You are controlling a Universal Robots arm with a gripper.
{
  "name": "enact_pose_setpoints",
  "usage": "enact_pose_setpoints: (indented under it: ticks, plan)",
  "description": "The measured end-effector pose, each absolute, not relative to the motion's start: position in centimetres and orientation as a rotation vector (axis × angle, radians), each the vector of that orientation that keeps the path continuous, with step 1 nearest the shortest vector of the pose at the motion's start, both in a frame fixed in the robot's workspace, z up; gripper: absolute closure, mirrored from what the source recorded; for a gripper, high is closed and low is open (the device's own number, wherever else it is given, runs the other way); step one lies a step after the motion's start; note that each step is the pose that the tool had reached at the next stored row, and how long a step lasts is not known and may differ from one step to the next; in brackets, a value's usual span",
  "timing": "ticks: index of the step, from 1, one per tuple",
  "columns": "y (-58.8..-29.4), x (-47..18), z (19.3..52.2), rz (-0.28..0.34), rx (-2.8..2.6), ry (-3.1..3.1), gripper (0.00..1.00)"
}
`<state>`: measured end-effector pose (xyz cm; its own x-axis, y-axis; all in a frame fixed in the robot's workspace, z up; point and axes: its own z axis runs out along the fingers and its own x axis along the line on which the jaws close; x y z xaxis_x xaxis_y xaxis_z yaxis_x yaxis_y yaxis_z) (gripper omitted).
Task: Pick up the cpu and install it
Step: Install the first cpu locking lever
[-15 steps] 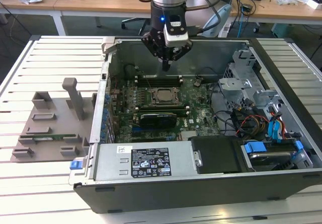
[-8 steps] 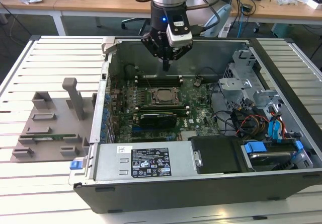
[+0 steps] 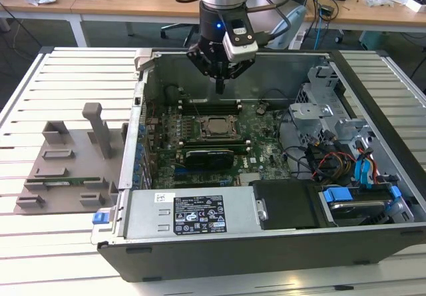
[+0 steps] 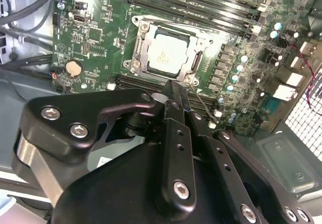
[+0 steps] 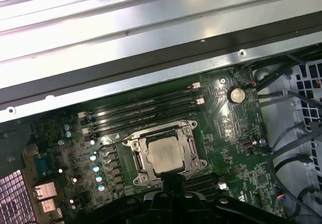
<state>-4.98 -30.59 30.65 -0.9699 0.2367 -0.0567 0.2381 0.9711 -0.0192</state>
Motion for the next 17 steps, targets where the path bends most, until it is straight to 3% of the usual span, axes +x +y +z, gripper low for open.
enact_pose_setpoints:
  ticks: [17]
  plan:
    - [-30.59,-4.98,30.64,-0.038,0.302,3.072,0.89]
